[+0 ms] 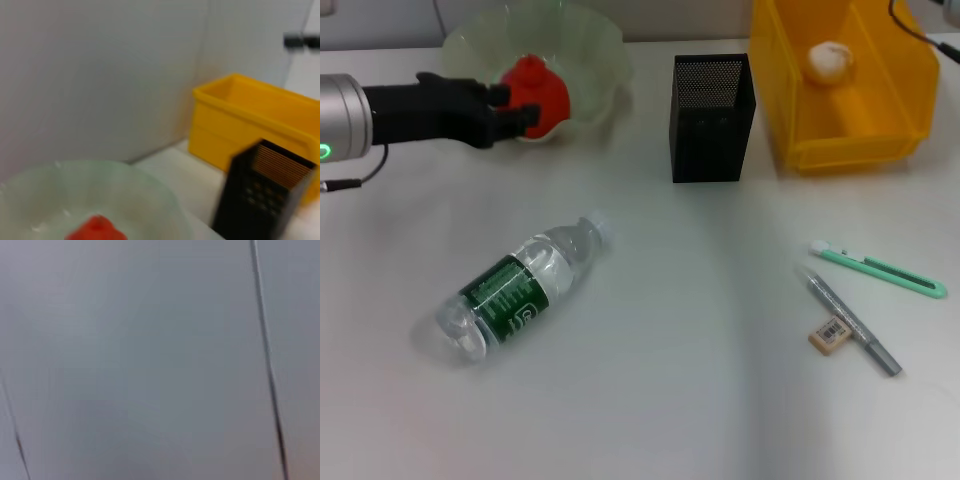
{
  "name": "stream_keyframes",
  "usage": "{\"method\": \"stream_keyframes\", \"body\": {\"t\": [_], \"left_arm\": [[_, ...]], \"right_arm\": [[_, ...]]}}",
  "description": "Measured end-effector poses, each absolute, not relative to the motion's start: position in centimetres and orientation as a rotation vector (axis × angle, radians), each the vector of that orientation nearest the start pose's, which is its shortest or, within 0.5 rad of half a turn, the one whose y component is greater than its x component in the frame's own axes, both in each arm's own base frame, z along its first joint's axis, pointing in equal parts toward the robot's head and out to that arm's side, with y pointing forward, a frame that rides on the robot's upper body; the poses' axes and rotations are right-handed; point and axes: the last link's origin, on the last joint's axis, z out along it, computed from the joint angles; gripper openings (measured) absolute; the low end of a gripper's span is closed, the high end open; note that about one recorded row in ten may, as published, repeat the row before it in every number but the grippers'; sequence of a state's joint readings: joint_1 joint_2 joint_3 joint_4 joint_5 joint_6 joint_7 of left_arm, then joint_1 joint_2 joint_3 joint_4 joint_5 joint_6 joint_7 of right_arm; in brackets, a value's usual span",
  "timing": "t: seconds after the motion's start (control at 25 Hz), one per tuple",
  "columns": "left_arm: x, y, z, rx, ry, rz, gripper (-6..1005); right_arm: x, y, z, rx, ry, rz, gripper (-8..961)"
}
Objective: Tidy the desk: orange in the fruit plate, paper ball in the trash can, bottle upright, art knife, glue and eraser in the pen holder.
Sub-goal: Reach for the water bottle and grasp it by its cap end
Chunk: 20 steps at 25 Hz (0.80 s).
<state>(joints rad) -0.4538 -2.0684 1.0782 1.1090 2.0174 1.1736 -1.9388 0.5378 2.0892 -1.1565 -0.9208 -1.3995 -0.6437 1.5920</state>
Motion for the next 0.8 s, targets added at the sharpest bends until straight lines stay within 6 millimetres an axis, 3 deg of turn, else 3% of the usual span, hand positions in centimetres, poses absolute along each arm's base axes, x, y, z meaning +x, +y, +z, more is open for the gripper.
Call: {"method": "stream_keyframes", "body": {"t": [0.2,0.32,0.6,0.8], "left_arm": [[-22.4,37.0,2.4,-2.562,-0.811,-0.271,556],[-22.3,36.3,1.3,-2.612,-0.837,-0.189,558],[-21.5,36.1,-1.4,-2.667,-0.780,-0.115,562],[-21.4,36.1,-2.3,-2.674,-0.758,-0.091,565]], "right_arm": [[19.1,43.3,5.0,-1.965,0.504,0.998,711],[18.7,43.0,4.5,-2.006,0.471,1.041,711],[18.3,42.7,1.2,-2.263,0.514,0.907,710],[18.5,41.6,0.8,-2.398,0.572,0.876,710]]}}
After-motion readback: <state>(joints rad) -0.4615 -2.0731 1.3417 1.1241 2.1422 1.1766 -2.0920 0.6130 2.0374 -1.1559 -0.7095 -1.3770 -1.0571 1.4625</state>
